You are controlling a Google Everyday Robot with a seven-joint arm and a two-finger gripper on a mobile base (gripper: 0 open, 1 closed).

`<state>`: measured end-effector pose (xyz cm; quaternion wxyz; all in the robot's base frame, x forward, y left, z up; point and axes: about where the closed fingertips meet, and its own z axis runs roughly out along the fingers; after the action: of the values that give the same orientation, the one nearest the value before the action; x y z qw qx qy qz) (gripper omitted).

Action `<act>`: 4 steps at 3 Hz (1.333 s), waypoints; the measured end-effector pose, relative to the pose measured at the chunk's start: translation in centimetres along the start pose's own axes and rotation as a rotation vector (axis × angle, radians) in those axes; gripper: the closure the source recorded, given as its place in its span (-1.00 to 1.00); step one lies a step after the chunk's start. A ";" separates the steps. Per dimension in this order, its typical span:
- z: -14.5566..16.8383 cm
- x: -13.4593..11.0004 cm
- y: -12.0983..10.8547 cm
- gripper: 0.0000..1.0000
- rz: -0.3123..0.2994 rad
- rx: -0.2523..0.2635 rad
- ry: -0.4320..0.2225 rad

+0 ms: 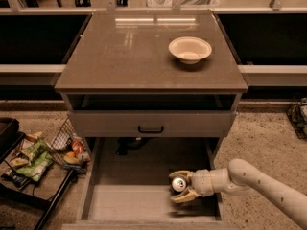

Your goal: Pick pepsi can from middle drawer and place on counter

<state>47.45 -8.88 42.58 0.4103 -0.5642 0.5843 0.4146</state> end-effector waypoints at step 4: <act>-14.4 -17.9 2.7 1.00 0.128 0.176 -0.139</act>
Offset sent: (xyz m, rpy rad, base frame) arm -0.0165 -0.0342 0.0899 0.0628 0.0548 -0.1340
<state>45.08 -16.80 64.23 0.4704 -0.4577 0.6233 0.4251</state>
